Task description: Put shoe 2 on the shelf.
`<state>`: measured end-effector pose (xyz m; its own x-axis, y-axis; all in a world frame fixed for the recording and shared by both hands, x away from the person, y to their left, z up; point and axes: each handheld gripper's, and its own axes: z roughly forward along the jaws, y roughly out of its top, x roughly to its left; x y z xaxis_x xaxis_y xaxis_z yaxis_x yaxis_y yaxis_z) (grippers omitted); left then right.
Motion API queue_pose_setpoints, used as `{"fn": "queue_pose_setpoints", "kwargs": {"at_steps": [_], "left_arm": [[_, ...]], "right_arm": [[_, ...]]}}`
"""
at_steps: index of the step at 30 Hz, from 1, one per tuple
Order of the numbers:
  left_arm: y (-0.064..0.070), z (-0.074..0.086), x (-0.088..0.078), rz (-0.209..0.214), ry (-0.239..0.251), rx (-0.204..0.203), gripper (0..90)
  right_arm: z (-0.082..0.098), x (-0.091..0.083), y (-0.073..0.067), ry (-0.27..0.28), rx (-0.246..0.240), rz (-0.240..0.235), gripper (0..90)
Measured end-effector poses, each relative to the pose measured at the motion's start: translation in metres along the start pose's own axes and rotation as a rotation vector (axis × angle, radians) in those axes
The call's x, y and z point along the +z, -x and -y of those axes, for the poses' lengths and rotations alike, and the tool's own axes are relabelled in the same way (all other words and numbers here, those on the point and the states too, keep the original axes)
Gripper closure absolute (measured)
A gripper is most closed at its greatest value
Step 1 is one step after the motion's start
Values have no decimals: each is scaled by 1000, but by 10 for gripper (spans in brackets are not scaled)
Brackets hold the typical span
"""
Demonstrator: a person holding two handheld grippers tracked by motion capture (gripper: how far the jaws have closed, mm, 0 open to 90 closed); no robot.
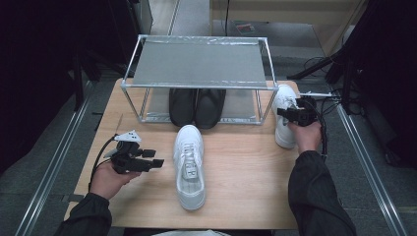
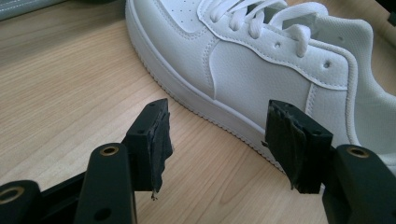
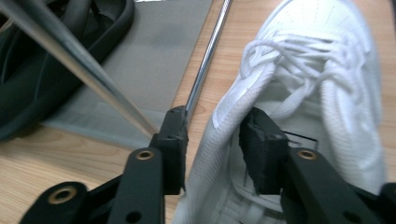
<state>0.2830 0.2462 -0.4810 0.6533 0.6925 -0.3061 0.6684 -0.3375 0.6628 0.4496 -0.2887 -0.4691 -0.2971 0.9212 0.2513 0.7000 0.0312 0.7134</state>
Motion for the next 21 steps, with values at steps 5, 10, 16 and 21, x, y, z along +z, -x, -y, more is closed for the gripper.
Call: {"fn": "queue_pose_setpoints", "kwargs": {"at_steps": [5, 10, 16, 21], "left_arm": [[-1, 1, -2, -3, 10, 0, 406], [0, 1, -2, -1, 14, 0, 405], [0, 0, -2, -1, 15, 4, 406], [-1, -3, -1, 12, 24, 7, 405]], "right_arm": [[-2, 0, 1, -17, 19, -4, 782], [-5, -6, 1, -5, 47, 16, 811], [-8, -19, 7, 36, 79, 24, 813], [-7, -30, 8, 57, 87, 29, 812]]}}
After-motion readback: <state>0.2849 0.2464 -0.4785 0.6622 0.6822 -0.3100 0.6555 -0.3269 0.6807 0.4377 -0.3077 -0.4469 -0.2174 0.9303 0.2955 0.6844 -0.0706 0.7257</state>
